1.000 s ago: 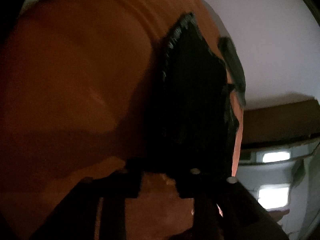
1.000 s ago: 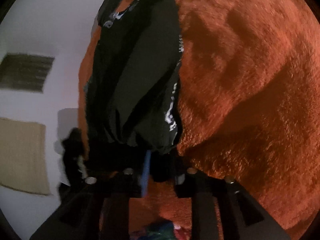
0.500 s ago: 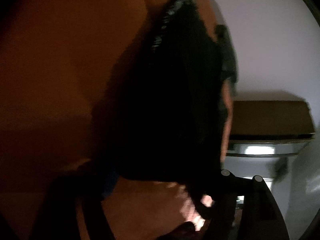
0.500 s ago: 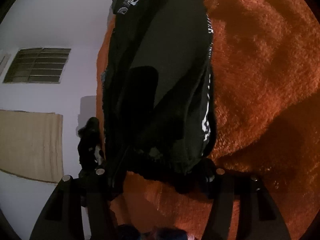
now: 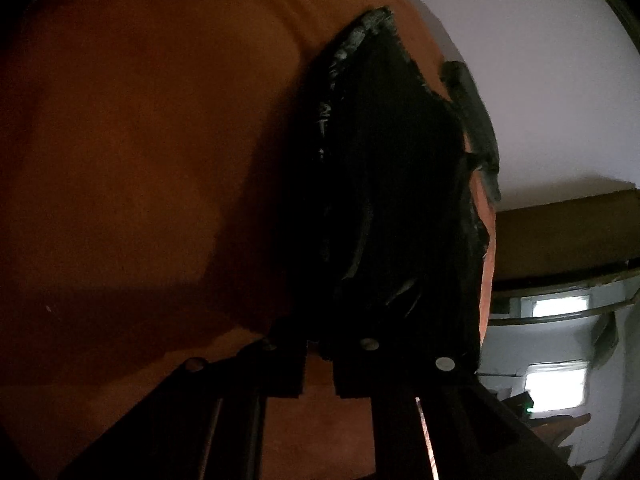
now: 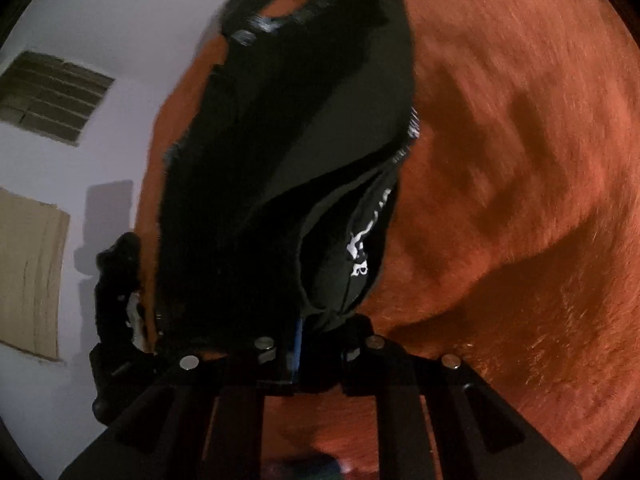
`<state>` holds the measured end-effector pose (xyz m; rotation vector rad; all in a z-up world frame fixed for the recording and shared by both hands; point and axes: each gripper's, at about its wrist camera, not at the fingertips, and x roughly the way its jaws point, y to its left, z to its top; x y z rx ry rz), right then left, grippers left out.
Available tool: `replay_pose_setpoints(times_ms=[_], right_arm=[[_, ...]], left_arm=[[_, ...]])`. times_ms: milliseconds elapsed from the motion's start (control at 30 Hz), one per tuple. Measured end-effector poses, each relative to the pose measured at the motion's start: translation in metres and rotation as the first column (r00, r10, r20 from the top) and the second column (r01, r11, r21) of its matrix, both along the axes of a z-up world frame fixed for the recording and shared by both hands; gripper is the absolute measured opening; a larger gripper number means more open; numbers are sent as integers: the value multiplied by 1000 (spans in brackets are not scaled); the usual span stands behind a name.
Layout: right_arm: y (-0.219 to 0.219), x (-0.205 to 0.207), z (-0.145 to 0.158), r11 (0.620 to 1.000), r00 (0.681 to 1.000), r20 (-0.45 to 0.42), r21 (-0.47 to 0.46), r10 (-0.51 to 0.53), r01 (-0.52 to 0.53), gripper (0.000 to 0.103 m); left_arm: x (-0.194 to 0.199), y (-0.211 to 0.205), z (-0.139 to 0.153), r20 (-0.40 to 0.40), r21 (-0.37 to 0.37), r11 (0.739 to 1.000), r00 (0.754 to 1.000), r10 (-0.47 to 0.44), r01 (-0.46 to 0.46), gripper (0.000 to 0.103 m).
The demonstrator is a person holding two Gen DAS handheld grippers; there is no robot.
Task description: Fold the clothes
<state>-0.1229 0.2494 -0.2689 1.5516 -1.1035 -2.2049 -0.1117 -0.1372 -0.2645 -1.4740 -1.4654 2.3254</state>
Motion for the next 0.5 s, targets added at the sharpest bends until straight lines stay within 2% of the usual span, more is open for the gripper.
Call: replay_pose_setpoints(times_ms=[67, 133, 200, 300, 367, 433, 500], right_arm=[[9, 2, -19, 994, 999, 31, -109, -19, 23, 15], [15, 0, -25, 986, 999, 43, -168, -16, 23, 22], [17, 0, -17, 992, 1000, 27, -123, -16, 20, 32], [16, 2, -2, 999, 1000, -13, -50, -22, 21, 33], [14, 5, 8, 1000, 999, -44, -4, -26, 26, 33], [12, 7, 19, 999, 997, -76, 43, -29, 32, 27], [9, 10, 29, 995, 994, -107, 89, -30, 39, 17]], left_arm=[[1, -4, -2, 2, 13, 1000, 1000, 4, -4, 16], [1, -7, -4, 4, 25, 1000, 1000, 8, -8, 22], [8, -16, -4, 14, 5, 999, 999, 32, -32, 25], [28, -41, 2, 22, -24, 993, 993, 118, -117, 28], [41, -57, 13, 9, -86, 976, 980, 200, -198, 28], [44, -65, 22, -19, -107, 967, 973, 229, -230, 28], [39, -64, 28, -45, -82, 972, 976, 215, -218, 29]])
